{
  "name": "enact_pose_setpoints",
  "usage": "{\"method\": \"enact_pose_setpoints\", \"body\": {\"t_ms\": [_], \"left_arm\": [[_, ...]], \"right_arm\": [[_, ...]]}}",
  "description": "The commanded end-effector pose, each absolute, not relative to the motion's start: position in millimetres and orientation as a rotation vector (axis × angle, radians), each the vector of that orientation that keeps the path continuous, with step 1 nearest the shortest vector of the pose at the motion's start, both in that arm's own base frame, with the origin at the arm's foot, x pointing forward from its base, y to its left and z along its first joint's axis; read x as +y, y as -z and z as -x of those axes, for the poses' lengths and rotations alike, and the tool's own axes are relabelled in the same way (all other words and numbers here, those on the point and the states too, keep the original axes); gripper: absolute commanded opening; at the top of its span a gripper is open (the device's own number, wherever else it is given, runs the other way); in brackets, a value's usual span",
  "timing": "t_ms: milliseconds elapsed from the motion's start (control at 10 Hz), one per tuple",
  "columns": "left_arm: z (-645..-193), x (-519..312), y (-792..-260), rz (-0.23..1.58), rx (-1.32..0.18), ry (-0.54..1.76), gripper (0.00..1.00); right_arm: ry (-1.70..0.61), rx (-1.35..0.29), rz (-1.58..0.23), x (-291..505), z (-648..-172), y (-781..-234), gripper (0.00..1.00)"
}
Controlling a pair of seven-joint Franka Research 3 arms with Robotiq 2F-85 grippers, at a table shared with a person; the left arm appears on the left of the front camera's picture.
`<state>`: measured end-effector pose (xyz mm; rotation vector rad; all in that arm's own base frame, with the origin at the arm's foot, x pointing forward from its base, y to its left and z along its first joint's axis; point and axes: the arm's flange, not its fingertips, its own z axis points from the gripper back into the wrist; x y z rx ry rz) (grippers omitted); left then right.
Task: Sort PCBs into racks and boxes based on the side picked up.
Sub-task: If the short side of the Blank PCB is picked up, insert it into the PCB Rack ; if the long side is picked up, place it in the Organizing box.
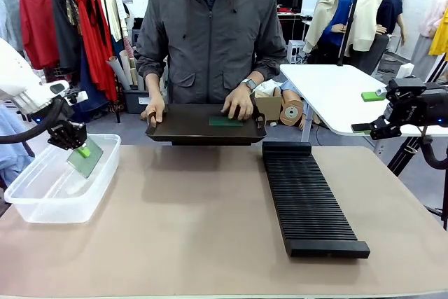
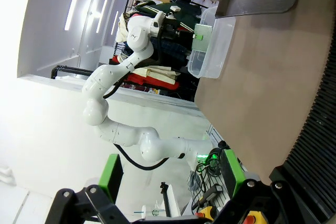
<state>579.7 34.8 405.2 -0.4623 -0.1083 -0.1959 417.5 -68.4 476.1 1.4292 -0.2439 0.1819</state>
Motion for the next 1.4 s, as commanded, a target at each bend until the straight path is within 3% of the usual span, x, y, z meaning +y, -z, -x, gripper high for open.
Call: {"method": "enact_pose_setpoints", "body": {"t_ms": [0, 600, 700, 1100, 1200, 1300], "left_arm": [[-593, 42, -395, 0.464, -0.123, 0.187, 0.00], [-608, 49, -350, 0.467, -0.042, 0.157, 0.00], [-609, 49, -350, 0.458, -0.042, 0.156, 0.07], [-607, 51, -364, 0.391, -0.080, 0.137, 0.86], [-604, 51, -372, 0.372, -0.097, 0.129, 1.00], [-598, 50, -382, 0.363, -0.125, 0.113, 1.00]], "right_arm": [[-0.185, -0.247, -1.433, -69, -417, -480, 1.00], [-0.185, -0.247, -1.433, -69, -417, -480, 1.00], [-0.185, -0.247, -1.433, -69, -417, -480, 1.00], [-0.185, -0.247, -1.433, -69, -417, -480, 1.00], [-0.185, -0.247, -1.433, -69, -417, -480, 1.00], [-0.185, -0.247, -1.433, -69, -417, -480, 1.00]]}}
